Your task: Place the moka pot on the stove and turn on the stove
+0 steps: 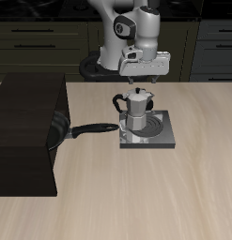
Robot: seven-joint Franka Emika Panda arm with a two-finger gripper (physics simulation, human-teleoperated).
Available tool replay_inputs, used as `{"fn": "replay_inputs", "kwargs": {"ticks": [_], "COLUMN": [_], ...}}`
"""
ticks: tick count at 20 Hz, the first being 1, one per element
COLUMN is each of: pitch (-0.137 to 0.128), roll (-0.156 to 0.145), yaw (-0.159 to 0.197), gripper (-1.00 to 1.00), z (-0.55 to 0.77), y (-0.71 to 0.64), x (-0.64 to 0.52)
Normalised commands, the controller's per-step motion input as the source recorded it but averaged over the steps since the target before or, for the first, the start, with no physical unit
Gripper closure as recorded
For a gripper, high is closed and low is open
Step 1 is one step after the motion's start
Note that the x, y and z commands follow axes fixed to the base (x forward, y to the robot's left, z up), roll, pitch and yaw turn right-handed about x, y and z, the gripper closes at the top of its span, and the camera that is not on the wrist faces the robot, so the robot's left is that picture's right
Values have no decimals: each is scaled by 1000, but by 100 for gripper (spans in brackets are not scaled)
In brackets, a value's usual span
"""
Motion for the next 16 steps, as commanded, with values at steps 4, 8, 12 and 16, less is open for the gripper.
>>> {"fn": "replay_inputs", "kwargs": {"ticks": [4,8,12,16], "pitch": [-26,-39,-8,-2], "roll": [23,27,9,-11], "yaw": [26,34,14,-14], "gripper": [-100,-100,-100,-100], "z": [-84,-79,-116,-72], "y": [127,115,-37,-61], "x": [-128,-97,61,14]}}
